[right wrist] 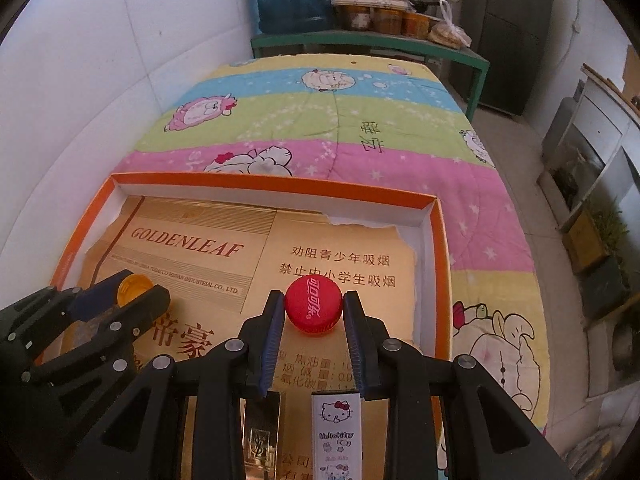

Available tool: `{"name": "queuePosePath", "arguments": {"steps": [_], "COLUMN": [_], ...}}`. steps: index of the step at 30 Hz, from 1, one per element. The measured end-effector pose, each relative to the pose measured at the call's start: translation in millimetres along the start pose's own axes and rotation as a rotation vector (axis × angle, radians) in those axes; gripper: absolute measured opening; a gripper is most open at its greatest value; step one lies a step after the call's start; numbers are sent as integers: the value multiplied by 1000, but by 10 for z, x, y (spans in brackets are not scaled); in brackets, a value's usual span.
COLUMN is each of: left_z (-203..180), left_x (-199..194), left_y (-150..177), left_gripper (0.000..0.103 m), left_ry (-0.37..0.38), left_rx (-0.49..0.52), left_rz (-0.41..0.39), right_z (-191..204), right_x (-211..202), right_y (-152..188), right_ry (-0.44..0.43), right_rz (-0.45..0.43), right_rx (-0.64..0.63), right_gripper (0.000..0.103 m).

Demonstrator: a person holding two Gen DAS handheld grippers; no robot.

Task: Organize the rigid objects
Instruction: 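Carry the orange cap with the left gripper while the right gripper carries the red cap into the tray, then lower both caps onto the tray bottom and open both grippers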

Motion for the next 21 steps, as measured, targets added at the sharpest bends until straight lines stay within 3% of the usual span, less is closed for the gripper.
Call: {"name": "queuePosePath", "arguments": {"steps": [13, 17, 21], "left_z": [14, 40, 31], "left_x": [20, 1, -51], "left_y": [-10, -13, -11], "left_gripper": [32, 32, 33], "left_ry": [41, 56, 56], "left_rx": [-1, -16, -14], "left_rz": [-12, -7, -19], "right_z": [13, 26, 23], "right_x": [91, 82, 25], "right_y": [20, 21, 12], "right_ry": [23, 30, 29], "right_rz": [21, 20, 3], "right_rx": [-11, -16, -13], "right_gripper": [32, 45, 49]}}
Point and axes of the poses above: each gripper's, at about its wrist camera, not at the fingertips, and x roughly the way its jaws point, z to its left, y to its underside, the point moved 7 cm from there along x, roughly the way its jaws point, and after that the axes turned 1 degree about y, right-handed, at the moved point
